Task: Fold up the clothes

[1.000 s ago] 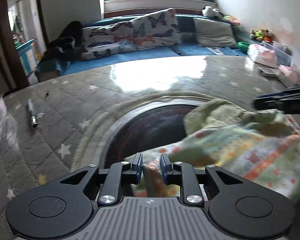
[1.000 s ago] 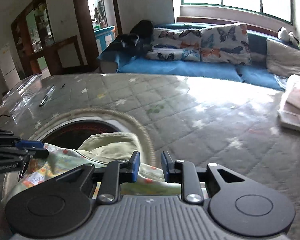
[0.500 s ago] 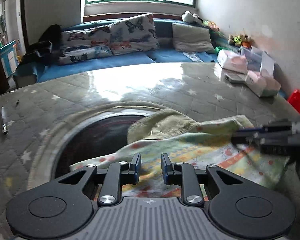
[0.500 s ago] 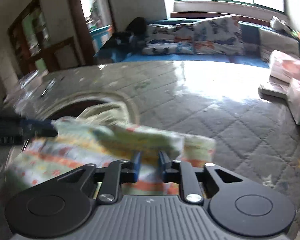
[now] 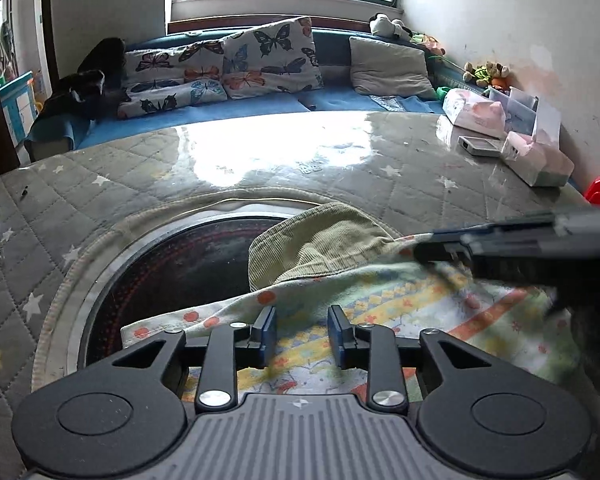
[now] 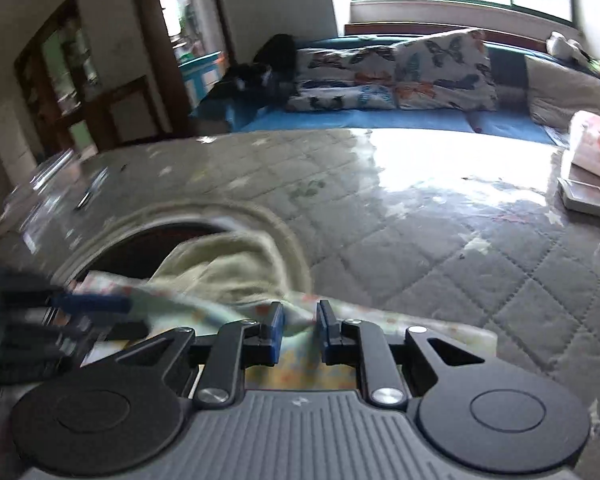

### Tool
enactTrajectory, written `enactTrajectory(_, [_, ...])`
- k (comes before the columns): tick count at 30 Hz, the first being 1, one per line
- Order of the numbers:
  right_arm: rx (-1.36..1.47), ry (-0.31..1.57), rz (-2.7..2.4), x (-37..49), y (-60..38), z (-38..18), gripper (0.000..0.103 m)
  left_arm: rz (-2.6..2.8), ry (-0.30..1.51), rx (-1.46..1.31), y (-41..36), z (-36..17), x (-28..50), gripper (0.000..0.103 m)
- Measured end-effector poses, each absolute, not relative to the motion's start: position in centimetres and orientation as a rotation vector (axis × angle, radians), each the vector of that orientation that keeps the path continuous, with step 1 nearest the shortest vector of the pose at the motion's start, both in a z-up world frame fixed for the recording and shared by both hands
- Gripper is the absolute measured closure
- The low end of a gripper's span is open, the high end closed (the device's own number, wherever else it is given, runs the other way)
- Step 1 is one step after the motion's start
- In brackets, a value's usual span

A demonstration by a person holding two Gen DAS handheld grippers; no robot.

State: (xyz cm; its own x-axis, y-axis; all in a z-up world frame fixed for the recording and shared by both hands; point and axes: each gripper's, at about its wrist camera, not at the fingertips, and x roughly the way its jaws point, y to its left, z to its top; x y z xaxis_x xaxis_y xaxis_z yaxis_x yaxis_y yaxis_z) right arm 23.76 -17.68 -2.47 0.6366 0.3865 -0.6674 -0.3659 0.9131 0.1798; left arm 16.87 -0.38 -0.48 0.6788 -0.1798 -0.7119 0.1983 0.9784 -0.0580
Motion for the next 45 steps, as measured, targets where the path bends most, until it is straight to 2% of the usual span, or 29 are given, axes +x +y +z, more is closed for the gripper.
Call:
enactTrajectory(5, [0.021,0.768,0.452,23.2,-18.6,-1.3,0.084,-0.223,0.776,0.003,-0.5,0.3,16.4,0.068])
enactTrajectory(8, [-0.041,0.778,0.510,21.4,-18.4,-0.5,0.076,-0.250,0.766,0.005,-1.0,0.6,15.7,0.068])
enactTrajectory(21, [-0.146,0.799,0.549,15.4,-19.9,-1.3,0.065,-0.303,0.734,0.094,-3.6,-0.6,11.4,0.065])
enactTrajectory(45, [-0.165,0.802,0.483,9.7,-22.8,-1.2,0.065,-0.244,0.701,-0.037,1.7,-0.9,6.2,0.060])
